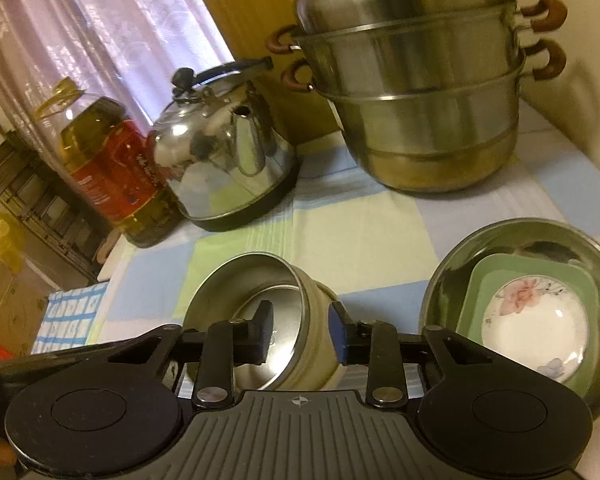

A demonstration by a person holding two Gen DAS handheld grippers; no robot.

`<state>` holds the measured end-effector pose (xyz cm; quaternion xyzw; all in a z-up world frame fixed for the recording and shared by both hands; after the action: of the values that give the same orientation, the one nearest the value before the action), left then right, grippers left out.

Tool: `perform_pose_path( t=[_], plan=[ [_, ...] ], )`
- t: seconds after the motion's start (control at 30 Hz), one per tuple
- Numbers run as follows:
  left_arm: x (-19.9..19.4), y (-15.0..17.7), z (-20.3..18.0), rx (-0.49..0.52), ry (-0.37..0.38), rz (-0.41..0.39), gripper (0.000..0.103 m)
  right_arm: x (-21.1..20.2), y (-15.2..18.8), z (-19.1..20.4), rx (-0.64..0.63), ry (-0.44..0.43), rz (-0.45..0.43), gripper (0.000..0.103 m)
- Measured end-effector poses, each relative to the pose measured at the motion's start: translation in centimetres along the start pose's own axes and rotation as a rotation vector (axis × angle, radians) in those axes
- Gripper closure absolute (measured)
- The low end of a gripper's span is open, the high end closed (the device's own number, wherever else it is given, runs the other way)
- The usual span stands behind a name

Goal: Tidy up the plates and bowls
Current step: 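Move both grippers toward the rim of the nested bowl stack, then close both grippers on the bowl stack's rim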

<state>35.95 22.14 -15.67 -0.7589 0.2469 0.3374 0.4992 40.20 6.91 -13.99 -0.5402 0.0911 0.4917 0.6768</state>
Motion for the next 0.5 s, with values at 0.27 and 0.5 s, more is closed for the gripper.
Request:
perform_pose_path(
  t=[0.27, 0.5],
  plan=[
    [1.3, -0.3, 0.1, 0.009, 0.004, 0.014, 0.072, 1.6, 0.1, -0.6, 0.016, 0.009, 0.027, 0.078],
    [2.0, -0.5, 0.2, 0.014, -0.003, 0.024, 0.073, 2.5, 0.2, -1.4, 0.059, -0.002, 0.043, 0.083]
  ],
)
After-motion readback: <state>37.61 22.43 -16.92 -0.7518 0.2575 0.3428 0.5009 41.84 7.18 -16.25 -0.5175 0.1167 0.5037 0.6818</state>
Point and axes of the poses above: each gripper's, at about its wrist camera, not at the fingertips, and x roughly the way its jaws point, z to its left, y to its underside, the point moved 10 cm from there along x, roughly the way its jaws point, and after that the axes turned 3 degrees about -x, right-handed, at the moved point
